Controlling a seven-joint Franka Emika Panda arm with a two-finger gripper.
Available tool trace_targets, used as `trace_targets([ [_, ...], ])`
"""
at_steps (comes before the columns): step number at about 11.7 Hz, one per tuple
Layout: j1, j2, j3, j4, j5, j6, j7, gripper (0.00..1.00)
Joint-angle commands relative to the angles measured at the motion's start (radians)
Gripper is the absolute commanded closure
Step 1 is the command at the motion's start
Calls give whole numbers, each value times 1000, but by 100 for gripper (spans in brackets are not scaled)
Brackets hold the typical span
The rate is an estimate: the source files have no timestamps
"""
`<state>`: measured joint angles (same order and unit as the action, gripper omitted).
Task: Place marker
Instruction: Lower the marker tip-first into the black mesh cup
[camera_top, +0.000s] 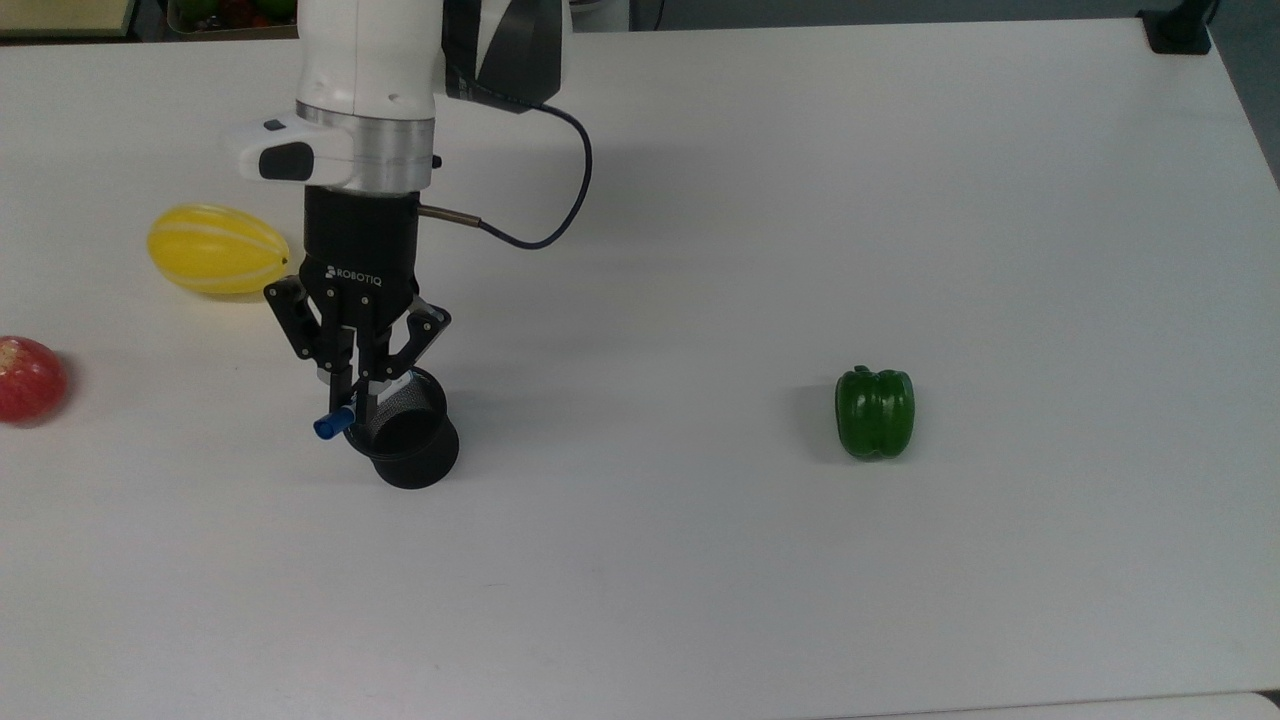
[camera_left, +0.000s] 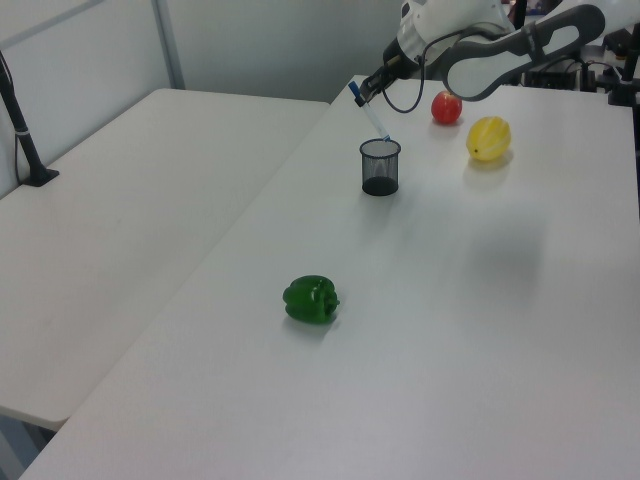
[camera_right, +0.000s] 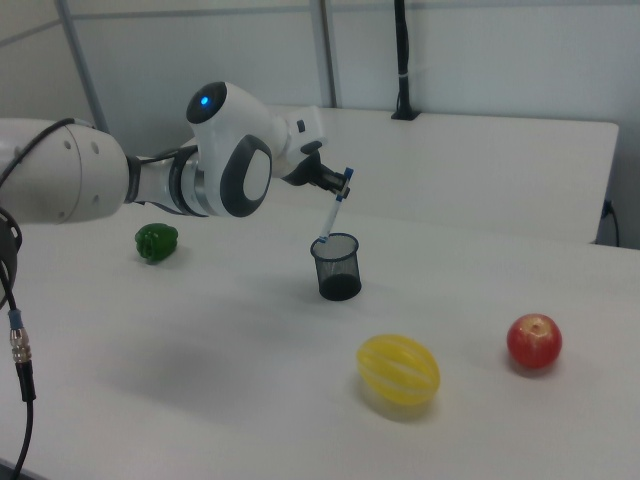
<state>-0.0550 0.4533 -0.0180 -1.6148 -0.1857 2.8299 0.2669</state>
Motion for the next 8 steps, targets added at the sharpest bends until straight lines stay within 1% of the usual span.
trace_targets([
  [1,-3,27,-10,-23,-35,54,20,82],
  [5,-3,31,-10,-42,-35,56,18,82],
  [7,-3,30,-10,-43,-35,54,18,79],
  [8,-3,30,-10,-43,-35,54,20,72],
])
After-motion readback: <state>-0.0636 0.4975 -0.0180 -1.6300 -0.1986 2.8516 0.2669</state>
